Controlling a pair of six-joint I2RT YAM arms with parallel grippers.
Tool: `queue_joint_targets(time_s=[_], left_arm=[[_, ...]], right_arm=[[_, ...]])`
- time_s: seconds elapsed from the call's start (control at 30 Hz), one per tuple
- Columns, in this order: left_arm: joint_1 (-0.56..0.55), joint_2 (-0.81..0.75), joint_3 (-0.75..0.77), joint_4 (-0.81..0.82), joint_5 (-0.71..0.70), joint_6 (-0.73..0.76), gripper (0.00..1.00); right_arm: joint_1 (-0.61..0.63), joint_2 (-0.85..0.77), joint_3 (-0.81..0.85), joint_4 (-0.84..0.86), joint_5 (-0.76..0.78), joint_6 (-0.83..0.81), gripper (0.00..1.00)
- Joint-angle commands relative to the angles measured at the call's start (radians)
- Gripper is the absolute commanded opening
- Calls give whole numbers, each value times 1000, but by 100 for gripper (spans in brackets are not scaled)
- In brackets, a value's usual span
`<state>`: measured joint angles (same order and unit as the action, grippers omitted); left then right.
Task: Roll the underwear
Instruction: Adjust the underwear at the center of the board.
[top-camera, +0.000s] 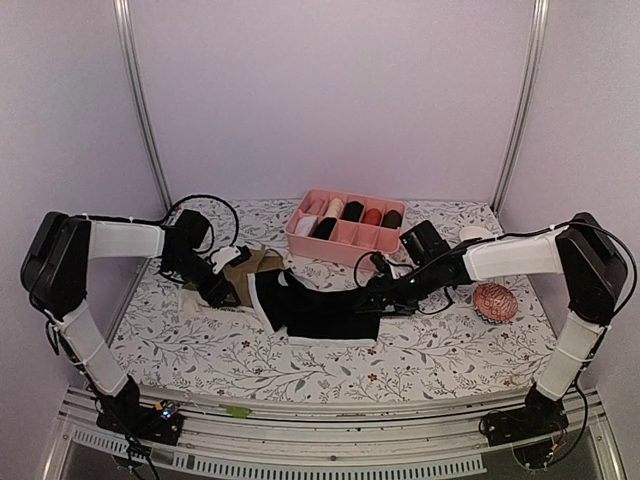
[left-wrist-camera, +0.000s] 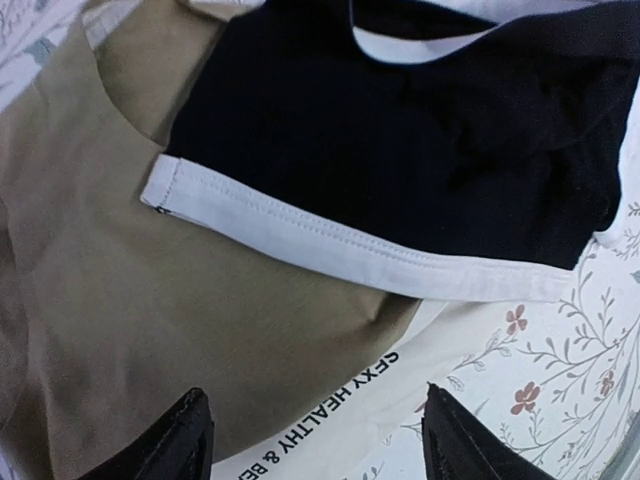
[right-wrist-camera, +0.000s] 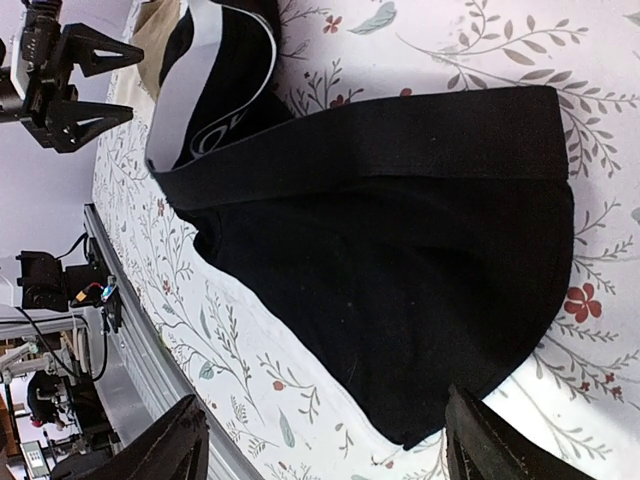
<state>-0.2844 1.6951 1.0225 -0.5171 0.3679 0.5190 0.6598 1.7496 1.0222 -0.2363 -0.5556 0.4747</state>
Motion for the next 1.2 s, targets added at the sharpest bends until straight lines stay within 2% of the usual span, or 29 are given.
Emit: queue_joint_targets(time_s=[0.0, 0.2, 0.37, 0.5, 0.6, 0.73, 0.87, 1.07, 1.17], left_arm=[[8, 85, 36, 32, -43, -46, 70], [95, 136, 29, 31, -112, -40, 66], [211, 154, 23, 17, -173, -14, 62], [305, 178, 37, 0, -216, 0, 59], [325, 147, 49, -21, -177, 38, 59], [284, 61, 93, -67, -28, 106, 60], [174, 24, 169, -76, 43, 153, 62], [-22, 113, 355, -100, 139, 166, 63], [-79, 169, 377, -53, 160, 232, 63]], right_arm=[[0, 87, 33, 72, -32, 32, 80], [3, 166, 48, 93, -56, 53, 74], [1, 193, 20, 22, -23, 32, 65], [1, 143, -64, -29, 4, 23, 60], [2, 63, -137, -77, 23, 12, 58], [-8, -32, -182, -136, 52, -4, 56], [-25, -118, -132, -151, 81, -25, 58], [-127, -164, -83, -162, 153, -4, 58], [-171, -135, -90, -171, 177, 3, 56]])
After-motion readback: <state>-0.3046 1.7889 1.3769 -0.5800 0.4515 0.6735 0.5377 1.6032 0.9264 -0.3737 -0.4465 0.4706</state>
